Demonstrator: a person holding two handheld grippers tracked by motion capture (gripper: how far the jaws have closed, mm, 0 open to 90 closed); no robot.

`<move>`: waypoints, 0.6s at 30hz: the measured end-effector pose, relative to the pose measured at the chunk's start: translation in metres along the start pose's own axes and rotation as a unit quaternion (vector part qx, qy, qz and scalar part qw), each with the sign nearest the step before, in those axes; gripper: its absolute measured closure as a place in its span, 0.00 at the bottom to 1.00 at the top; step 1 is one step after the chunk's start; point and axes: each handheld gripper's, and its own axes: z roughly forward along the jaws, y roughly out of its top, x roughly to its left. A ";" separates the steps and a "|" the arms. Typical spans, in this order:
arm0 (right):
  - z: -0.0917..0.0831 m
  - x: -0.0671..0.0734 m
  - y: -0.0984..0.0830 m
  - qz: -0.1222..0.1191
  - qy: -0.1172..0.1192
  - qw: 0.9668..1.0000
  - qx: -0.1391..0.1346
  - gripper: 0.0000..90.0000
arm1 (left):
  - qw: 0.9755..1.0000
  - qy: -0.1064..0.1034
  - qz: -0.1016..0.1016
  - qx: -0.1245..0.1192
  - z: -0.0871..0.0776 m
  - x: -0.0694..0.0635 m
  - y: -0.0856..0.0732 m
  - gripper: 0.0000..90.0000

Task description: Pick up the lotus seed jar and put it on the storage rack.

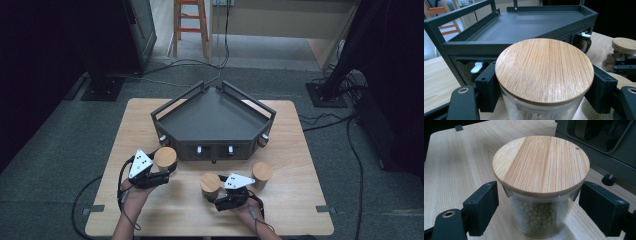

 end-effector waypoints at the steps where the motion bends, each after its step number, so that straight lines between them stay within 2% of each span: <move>1: 0.000 0.000 0.000 0.001 0.000 1.000 0.000 0.18 | 1.000 0.000 0.000 0.000 0.000 0.000 0.000 0.28; 9: 0.000 0.001 0.000 -0.004 0.002 1.000 0.000 0.18 | 1.000 0.000 0.007 0.001 0.002 -0.001 0.007 0.28; 15: 0.001 0.001 0.000 -0.004 0.004 1.000 -0.001 0.18 | 1.000 -0.008 0.004 -0.004 0.003 0.002 0.010 0.28; 18: 0.001 0.000 0.000 0.001 0.005 1.000 -0.001 0.18 | 1.000 -0.009 0.009 -0.001 0.005 0.003 0.016 0.28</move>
